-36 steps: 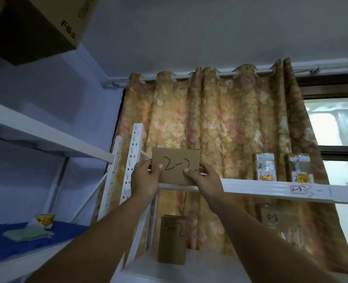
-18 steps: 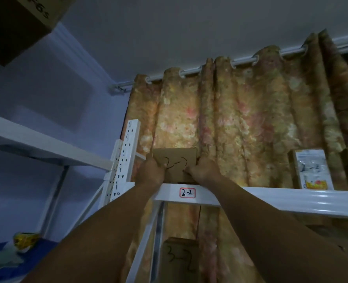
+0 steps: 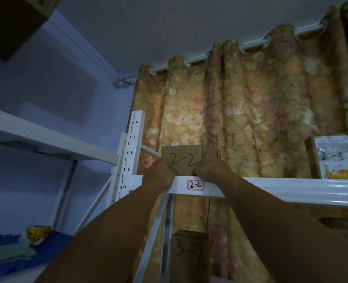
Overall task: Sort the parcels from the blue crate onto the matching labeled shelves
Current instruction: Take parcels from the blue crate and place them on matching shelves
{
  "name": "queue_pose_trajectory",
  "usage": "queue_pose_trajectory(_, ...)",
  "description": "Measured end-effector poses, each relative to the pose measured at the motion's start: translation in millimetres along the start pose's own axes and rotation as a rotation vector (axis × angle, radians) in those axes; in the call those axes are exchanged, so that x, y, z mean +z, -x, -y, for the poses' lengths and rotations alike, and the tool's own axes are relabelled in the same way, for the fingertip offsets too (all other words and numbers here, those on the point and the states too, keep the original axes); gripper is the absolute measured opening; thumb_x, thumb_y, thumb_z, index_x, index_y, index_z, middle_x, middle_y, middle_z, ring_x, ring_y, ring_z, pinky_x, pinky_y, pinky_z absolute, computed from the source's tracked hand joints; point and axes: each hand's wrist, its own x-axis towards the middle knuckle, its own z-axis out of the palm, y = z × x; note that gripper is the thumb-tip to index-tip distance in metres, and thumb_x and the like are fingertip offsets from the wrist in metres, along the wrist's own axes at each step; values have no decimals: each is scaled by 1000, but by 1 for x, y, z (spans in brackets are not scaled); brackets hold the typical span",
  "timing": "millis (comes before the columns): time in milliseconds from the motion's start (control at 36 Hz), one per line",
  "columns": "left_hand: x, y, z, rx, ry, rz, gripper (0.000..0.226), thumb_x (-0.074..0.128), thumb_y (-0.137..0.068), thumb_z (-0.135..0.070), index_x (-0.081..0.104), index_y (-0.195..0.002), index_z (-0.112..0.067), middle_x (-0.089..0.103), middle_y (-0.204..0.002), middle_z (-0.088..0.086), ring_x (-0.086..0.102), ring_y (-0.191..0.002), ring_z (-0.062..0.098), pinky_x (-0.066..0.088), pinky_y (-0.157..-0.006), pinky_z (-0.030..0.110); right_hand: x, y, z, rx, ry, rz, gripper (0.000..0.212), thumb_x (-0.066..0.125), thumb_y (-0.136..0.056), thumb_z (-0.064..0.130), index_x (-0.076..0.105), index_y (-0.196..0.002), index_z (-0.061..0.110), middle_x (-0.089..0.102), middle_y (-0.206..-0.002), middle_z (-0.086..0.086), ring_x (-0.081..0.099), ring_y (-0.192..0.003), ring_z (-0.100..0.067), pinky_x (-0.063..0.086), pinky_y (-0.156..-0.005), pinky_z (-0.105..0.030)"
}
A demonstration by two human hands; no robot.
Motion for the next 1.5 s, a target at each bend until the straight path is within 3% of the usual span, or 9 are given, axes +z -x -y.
queue_pose_trajectory(56, -4, 10, -2, 0, -28, -26, 22, 53, -99, -34, 52, -94, -12, 55, -91, 2, 58, -92, 27, 45, -79, 33, -2, 9, 4, 23, 72, -16, 33, 62, -90, 34, 66, -118, 16, 69, -114, -6, 66, -102, -29, 54, -81, -36)
queue_pose_trajectory(194, -13, 36, 3, 79, -158, -27, 47, 38, -102, -48, 61, -128, -16, 56, -137, 14, 55, -121, 35, 48, -99, 43, -3, 32, 11, 45, 128, -40, 39, 55, -94, 44, 68, -119, 16, 69, -120, -8, 66, -106, -30, 51, -82, -34)
queue_pose_trajectory(417, -48, 110, 4, 218, -435, 73, 57, 28, -106, -51, 49, -145, -15, 52, -145, 16, 49, -132, 35, 37, -110, 45, -3, 114, 25, -38, 342, -100, 57, 42, -103, 55, 49, -144, 16, 58, -142, -10, 54, -128, -32, 43, -104, -42)
queue_pose_trajectory(639, -72, 185, 7, 296, -444, 170, 60, 30, -101, -58, 55, -140, -19, 62, -137, 10, 58, -124, 31, 46, -105, 46, -18, 207, 34, 24, 438, 67, 65, 36, -104, 59, 38, -156, 20, 47, -155, -9, 46, -139, -32, 39, -115, -46)
queue_pose_trajectory(722, -87, 215, -5, 317, -461, 256, 63, 31, -102, -57, 42, -152, -21, 44, -157, 10, 44, -140, 33, 37, -115, 50, -32, 240, 29, 63, 406, 108, 65, 40, -104, 56, 32, -160, 24, 34, -165, -6, 32, -151, -31, 26, -124, -49)
queue_pose_trajectory(917, -112, 283, -43, 331, -511, 384, 65, 25, -102, -60, 46, -148, -20, 40, -159, 11, 37, -144, 35, 28, -120, 52, -84, 313, 22, 162, 499, 163, 72, 29, -103, 66, 29, -162, 24, 25, -170, -8, 21, -156, -32, 14, -126, -51)
queue_pose_trajectory(1194, -126, 375, -117, 339, -474, 400, 61, 23, -100, -62, 41, -151, -36, 44, -157, 5, 41, -142, 33, 27, -118, 51, -174, 409, -8, 165, 573, 163, 71, 29, -102, 66, 39, -157, 22, 35, -165, -9, 27, -153, -32, 19, -123, -49)
queue_pose_trajectory(1361, -129, 448, -185, 305, -444, 450, 60, 27, -104, -54, 44, -151, -20, 34, -162, 10, 34, -146, 37, 29, -116, 52, -234, 471, -54, 205, 591, 192, 72, 29, -100, 68, 37, -158, 25, 36, -165, -7, 30, -152, -30, 20, -123, -48)
queue_pose_trajectory(1500, -118, 493, -227, 284, -423, 478, 59, 27, -103, -56, 49, -146, -22, 35, -161, 12, 29, -148, 34, 18, -122, 53, -287, 525, -83, 222, 621, 215, 71, 28, -103, 64, 35, -159, 21, 36, -165, -8, 30, -152, -30, 23, -122, -45)
